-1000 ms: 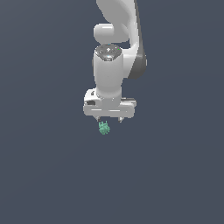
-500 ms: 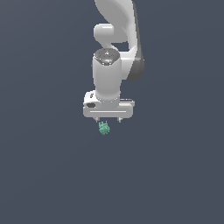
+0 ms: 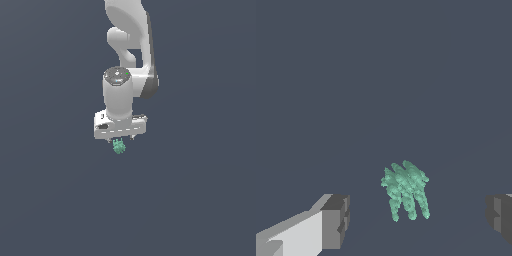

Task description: Pick up the object and move it to a goal position.

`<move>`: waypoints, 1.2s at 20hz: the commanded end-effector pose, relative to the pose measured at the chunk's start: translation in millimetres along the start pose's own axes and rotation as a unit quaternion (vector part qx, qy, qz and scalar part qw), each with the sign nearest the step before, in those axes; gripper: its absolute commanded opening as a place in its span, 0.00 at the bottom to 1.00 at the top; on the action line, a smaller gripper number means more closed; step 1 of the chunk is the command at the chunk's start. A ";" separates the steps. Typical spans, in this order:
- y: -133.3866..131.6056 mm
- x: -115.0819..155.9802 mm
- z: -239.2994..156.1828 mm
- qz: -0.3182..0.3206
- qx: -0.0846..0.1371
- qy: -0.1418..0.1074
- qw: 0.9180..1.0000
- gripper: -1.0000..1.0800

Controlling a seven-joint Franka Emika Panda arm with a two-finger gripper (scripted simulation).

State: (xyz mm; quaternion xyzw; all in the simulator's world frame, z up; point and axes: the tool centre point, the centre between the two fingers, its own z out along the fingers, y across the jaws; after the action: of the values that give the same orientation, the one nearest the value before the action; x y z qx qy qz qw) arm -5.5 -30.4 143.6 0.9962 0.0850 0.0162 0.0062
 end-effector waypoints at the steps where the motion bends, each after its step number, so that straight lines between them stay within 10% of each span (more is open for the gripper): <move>1: 3.2 -7.0 11.4 -0.029 0.001 -0.003 1.000 0.96; 24: 12.5 -35.2 54.5 -0.137 0.010 -0.015 0.990 0.96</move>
State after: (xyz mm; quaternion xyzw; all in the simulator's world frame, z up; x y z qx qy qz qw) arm -36.0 -49.2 90.0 0.9753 0.2210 0.0002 0.0002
